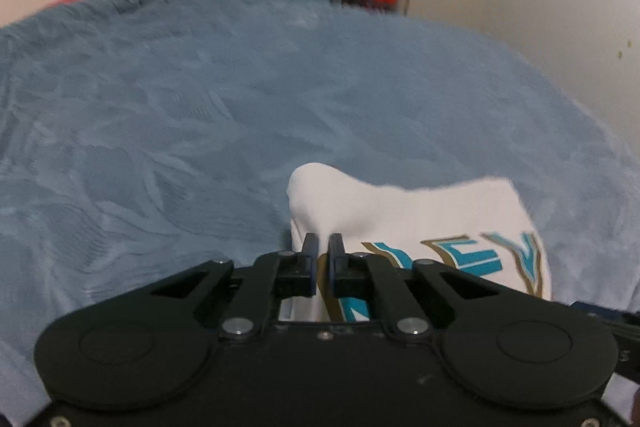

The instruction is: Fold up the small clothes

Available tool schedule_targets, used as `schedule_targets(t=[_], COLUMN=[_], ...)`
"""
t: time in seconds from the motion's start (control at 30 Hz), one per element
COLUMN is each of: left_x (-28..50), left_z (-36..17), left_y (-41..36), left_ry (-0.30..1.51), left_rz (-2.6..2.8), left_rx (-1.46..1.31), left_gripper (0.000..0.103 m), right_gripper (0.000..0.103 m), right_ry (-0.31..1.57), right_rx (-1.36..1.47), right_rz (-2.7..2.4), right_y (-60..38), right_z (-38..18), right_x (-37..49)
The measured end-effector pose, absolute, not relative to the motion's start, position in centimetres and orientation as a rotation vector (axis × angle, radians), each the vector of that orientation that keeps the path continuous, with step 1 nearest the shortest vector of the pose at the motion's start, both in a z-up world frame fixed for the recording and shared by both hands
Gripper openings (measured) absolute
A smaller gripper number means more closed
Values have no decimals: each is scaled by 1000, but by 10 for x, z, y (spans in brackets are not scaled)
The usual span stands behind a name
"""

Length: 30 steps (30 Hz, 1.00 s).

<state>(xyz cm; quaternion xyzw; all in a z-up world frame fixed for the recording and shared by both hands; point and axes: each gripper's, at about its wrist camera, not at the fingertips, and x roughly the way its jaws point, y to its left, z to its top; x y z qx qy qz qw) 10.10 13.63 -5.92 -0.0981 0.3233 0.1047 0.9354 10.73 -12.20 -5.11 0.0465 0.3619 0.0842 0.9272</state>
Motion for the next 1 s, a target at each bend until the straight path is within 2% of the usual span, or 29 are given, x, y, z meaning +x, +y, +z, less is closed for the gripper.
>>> schedule_targets(t=[0.13, 0.17, 0.27, 0.33, 0.4, 0.5, 0.63, 0.7, 0.87, 0.93, 1.0], left_x=[112, 120, 127, 121, 108, 80, 85, 85, 80, 81, 78], left_z=[-98, -114, -125, -108, -85, -66, -105, -131, -121, -107, -90], left_y=[136, 138, 133, 133, 136, 137, 118, 116, 132, 137, 135], left_ry=[751, 800, 847, 813, 756, 677, 780, 759, 773, 802, 759], left_rz=[250, 267, 335, 348, 343, 298, 315, 328, 328, 331, 300], left_rx=[-155, -139, -49, -81, -161, -283, -161, -144, -290, -347, -367], left_gripper=[6, 10, 33, 35, 47, 57, 65, 78, 79, 75, 76], right_gripper=[38, 38, 38, 38, 38, 49, 49, 49, 49, 49, 49], right_ry=[760, 767, 746, 701, 650, 620, 574, 627, 609, 611, 589], right_rx=[81, 82, 117, 150, 169, 158, 25, -40, -51, -21, 41], right_rz=[179, 187, 212, 195, 203, 247, 208, 161, 162, 166, 171], right_y=[-118, -117, -121, -124, -124, -116, -93, -80, -78, -81, -88], right_z=[-58, -61, -58, -50, -40, -36, -64, -83, -79, -74, -68], right_x=[111, 112, 110, 107, 104, 101, 115, 129, 121, 118, 116])
